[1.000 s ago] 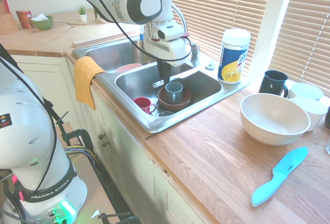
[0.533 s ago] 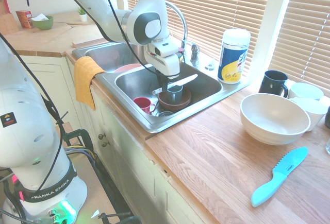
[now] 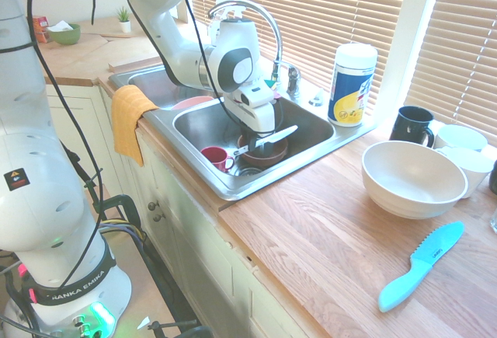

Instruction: Put the knife into the sink

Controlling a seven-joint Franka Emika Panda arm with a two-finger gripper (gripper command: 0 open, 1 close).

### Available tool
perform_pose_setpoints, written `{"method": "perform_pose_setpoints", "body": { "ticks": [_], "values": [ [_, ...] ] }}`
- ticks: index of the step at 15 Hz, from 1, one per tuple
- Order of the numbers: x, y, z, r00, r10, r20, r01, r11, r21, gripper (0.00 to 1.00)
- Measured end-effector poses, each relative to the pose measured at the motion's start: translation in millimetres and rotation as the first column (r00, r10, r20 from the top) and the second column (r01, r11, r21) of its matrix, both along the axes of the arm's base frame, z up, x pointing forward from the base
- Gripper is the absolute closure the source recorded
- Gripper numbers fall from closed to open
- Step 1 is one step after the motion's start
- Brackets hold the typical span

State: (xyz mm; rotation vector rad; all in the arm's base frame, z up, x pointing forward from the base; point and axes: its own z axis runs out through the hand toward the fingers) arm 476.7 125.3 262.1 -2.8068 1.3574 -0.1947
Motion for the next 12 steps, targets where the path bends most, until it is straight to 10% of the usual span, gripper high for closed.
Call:
{"method": "perform_pose_setpoints", "body": {
  "ticks": [12],
  "values": [
    [47.9,-3.2,-66.1,0.998,-0.030,-0.058,0.030,1.000,0.003,1.00]
  ]
}}
